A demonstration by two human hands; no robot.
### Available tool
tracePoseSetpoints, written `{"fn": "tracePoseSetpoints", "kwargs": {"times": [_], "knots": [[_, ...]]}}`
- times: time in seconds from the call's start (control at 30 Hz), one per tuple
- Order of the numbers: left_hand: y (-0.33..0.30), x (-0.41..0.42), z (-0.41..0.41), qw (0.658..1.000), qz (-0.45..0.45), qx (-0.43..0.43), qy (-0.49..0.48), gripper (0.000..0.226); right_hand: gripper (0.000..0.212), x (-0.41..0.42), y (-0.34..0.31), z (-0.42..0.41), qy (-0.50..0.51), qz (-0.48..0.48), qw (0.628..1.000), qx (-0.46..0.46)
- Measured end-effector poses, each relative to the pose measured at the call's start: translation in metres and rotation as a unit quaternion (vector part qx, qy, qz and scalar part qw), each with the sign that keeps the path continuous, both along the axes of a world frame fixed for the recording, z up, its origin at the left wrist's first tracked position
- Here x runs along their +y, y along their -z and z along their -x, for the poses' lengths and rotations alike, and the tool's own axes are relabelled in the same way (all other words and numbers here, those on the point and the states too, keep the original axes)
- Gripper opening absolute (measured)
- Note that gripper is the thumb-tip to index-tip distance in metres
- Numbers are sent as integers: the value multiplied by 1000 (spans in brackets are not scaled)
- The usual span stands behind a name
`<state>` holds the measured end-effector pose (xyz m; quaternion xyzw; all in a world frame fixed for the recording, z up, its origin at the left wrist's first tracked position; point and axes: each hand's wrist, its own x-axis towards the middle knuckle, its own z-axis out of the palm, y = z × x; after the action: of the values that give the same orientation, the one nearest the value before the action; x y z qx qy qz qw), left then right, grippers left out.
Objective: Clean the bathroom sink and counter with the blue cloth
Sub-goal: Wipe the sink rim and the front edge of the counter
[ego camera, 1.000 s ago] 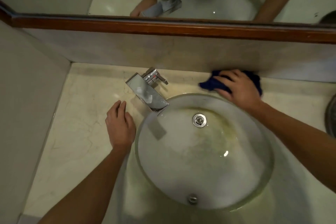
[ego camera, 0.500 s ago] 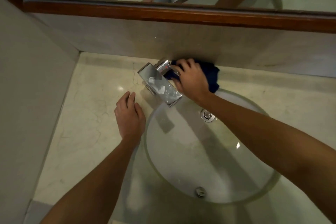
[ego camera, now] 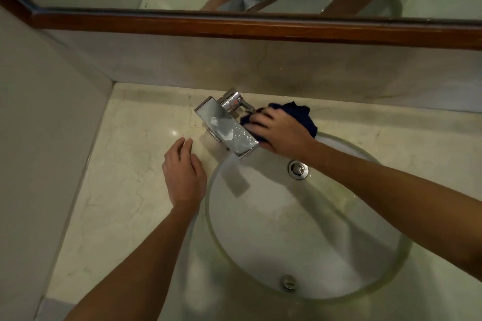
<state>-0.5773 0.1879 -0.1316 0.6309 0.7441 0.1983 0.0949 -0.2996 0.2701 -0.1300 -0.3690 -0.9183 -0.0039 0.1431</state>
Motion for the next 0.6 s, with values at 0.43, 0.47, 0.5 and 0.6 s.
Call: {"fn": "tracePoseSetpoints", "kwargs": {"times": [0.43, 0.47, 0.5, 0.6], "knots": [[0, -2, -1, 1000, -17, -3, 7, 40, 44, -44, -15, -212, 220, 37, 974, 38], [-1, -2, -2, 1000, -18, -2, 6, 40, 46, -56, -16, -234, 245, 31, 968, 38], [-1, -1, -3, 1000, -18, -1, 3, 40, 48, -65, -15, -251, 272, 27, 961, 37], [0, -1, -3, 1000, -15, 9, -1, 39, 46, -71, -6, -259, 339, 16, 940, 27]]}}
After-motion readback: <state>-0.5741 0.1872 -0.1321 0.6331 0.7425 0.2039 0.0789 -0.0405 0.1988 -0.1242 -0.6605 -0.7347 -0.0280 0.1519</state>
